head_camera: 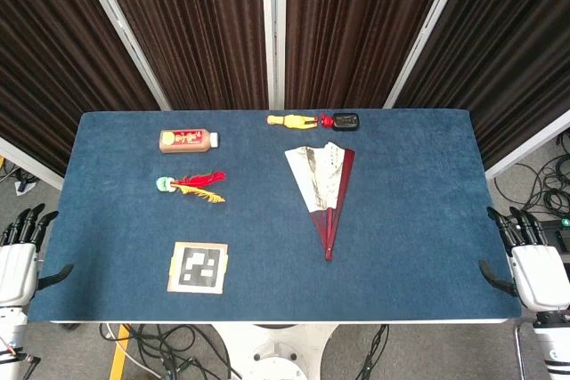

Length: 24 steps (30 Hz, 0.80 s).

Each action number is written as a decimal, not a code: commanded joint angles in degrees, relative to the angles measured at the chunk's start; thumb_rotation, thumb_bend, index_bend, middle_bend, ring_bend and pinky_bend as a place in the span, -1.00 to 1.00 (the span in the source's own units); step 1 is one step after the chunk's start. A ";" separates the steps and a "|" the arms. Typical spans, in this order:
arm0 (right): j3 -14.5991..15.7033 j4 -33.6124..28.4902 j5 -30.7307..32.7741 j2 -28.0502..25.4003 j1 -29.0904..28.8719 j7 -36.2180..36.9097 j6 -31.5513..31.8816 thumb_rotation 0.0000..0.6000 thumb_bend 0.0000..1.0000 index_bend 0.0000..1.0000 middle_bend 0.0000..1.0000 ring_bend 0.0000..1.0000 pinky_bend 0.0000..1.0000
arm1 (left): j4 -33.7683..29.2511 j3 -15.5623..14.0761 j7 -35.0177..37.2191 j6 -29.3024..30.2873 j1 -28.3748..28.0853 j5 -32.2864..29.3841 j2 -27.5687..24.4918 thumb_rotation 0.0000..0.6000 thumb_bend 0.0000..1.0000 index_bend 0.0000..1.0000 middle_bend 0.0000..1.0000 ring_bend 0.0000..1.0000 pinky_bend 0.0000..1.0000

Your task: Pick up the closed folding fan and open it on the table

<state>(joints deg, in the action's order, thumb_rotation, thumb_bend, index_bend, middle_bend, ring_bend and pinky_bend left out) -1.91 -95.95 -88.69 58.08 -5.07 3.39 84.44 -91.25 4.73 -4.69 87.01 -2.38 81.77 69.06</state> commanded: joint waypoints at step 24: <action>-5.03 9.09 -1.22 10.62 -21.34 1.81 -25.84 1.00 -0.88 -0.54 -0.44 -1.00 -0.98 | 0.56 -0.92 1.80 0.79 1.27 -0.48 0.62 1.00 -1.00 -0.56 -0.63 -0.79 -0.66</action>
<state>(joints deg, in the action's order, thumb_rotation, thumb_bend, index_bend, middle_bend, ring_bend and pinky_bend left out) -4.92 -91.44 -91.35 63.85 -20.77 4.83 65.01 -90.72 3.83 -2.92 87.77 -1.13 81.32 69.66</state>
